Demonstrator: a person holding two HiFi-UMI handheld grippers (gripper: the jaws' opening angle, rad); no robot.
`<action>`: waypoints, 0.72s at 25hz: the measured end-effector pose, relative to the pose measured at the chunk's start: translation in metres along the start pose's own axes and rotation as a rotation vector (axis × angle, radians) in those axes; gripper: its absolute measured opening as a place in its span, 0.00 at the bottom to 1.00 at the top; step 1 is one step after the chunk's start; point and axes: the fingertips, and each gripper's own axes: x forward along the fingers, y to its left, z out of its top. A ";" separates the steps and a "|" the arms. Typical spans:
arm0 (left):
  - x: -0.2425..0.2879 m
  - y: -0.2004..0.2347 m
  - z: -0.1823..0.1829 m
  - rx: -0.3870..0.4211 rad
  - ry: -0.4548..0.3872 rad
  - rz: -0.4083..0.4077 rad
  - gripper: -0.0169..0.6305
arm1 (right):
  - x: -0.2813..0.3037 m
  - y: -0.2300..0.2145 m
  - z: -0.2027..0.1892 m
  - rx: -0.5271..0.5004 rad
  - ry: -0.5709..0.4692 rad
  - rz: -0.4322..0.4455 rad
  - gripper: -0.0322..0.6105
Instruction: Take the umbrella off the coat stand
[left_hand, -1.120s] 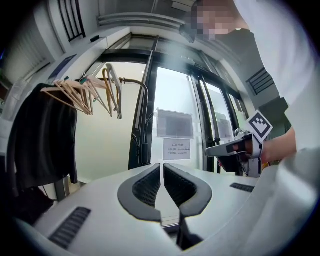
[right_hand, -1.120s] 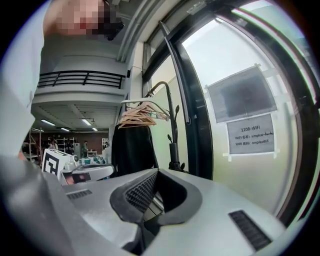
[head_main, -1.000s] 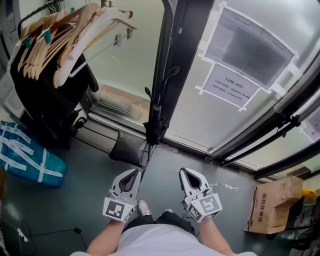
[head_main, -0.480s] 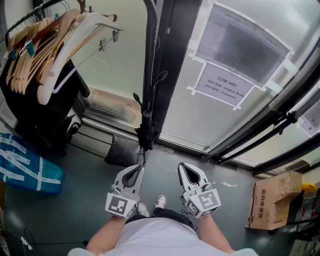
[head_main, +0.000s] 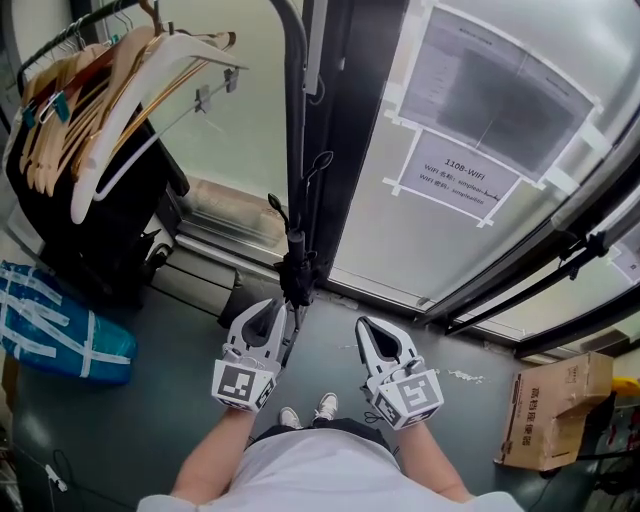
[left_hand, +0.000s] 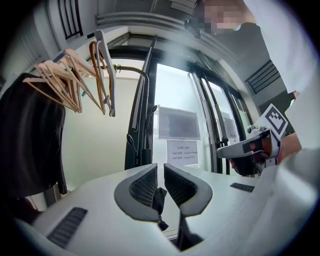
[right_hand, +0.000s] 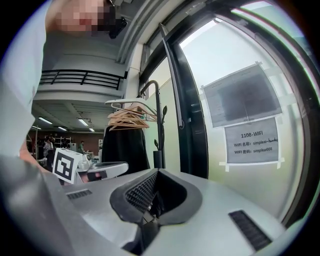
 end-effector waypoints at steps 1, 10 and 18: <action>0.005 0.002 -0.002 -0.008 0.004 0.004 0.10 | 0.001 -0.001 -0.001 0.003 0.004 0.001 0.08; 0.069 0.022 -0.015 -0.030 0.033 0.031 0.33 | -0.001 -0.011 -0.006 0.002 0.019 -0.012 0.08; 0.115 0.040 -0.019 -0.038 0.057 0.090 0.42 | -0.013 -0.027 -0.007 0.010 0.019 -0.054 0.08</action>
